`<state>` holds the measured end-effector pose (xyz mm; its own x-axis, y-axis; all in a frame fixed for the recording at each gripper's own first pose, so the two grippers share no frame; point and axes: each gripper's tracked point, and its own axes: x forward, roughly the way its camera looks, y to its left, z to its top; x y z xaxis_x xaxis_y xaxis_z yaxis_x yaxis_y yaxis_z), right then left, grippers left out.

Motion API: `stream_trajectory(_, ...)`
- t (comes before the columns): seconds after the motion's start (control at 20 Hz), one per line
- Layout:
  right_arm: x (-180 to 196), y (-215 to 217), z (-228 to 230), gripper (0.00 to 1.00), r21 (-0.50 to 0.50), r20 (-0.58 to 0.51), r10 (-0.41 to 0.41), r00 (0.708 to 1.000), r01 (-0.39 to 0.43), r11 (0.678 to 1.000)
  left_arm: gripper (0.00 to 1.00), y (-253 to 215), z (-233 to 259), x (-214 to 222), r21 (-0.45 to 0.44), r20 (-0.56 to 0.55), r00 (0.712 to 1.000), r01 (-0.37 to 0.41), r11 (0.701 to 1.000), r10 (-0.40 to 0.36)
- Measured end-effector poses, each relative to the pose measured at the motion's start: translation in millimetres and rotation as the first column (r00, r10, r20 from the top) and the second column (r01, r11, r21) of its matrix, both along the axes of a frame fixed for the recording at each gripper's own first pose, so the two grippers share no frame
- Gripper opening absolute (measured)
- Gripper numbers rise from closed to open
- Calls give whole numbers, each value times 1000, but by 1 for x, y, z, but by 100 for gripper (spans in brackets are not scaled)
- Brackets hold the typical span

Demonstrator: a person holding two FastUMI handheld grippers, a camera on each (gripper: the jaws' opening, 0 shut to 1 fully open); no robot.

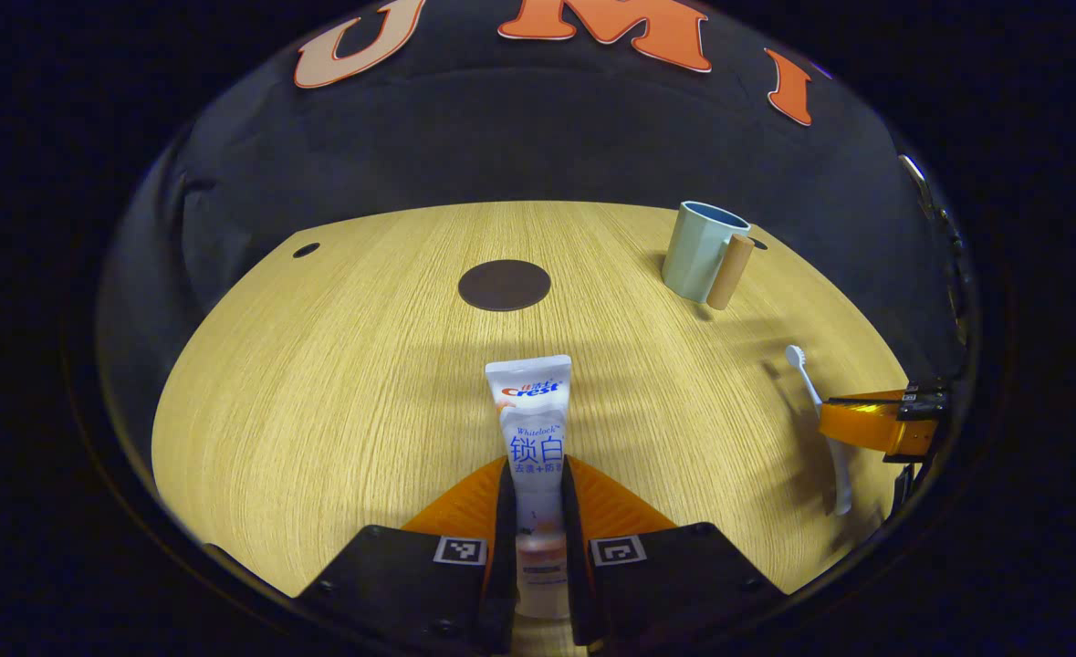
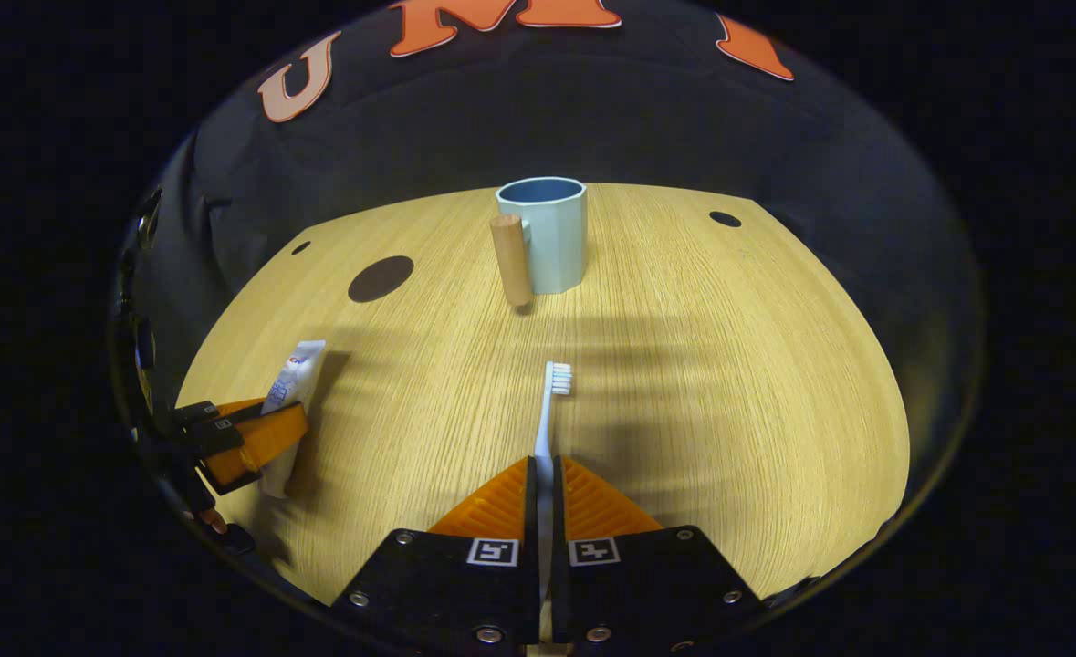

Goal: Put the toothbrush and toothpaste on the desktop into the cup, then pick up the cup and place it on the coaster on the desktop.

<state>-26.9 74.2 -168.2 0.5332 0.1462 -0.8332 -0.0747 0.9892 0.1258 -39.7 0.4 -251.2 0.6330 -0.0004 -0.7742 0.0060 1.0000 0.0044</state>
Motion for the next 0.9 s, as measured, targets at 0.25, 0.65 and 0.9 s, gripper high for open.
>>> stream_trajectory(0.25, 14, 0, 13, 6, 29, 77, -10, 997, 8, 1000, 27, -1, 12, 2, 9, 31, 999, -9, 1000, 9)
stream_trajectory(0.65, 63, -7, 66, 6, 22, 284, -13, 959, 6, 1000, 27, 1, 18, 4, 47, 66, 998, -25, 999, 22)
stream_trajectory(0.9, 91, -4, 103, 6, 38, 399, -21, 917, 7, 999, 27, 1, 28, 3, 57, 95, 995, -18, 998, 13)
